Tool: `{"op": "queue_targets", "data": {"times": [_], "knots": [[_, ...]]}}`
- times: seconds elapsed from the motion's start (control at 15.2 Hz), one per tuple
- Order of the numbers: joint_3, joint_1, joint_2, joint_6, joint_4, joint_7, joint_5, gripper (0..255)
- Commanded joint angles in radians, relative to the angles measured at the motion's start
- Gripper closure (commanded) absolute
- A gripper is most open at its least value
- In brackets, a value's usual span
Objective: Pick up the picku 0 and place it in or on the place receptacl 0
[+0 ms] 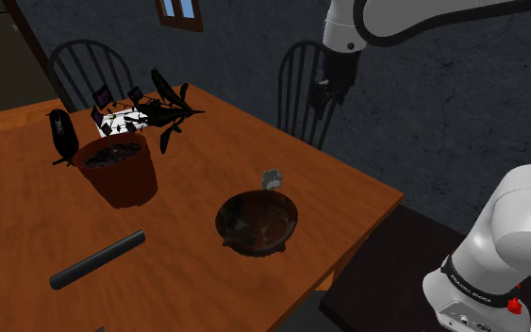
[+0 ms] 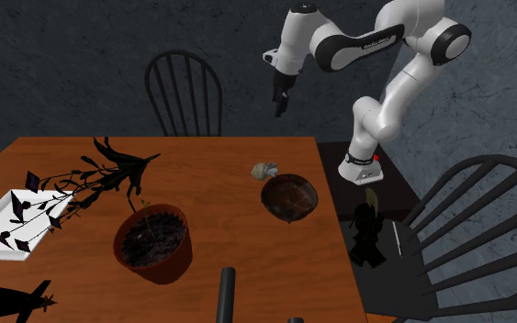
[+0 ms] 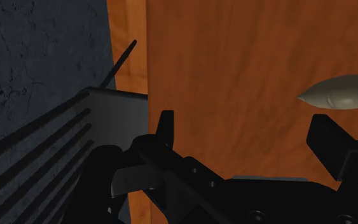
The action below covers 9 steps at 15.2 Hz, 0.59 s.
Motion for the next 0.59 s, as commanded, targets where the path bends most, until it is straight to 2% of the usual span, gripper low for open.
{"op": "queue_targets", "data": {"times": [0.0,0.53], "knots": [[0.029,0.012,0.062,0.025,0.034,0.019,-0.005,0],[0.118,0.044,0.337,0.097,0.216,0.077,-0.07,0]]}}
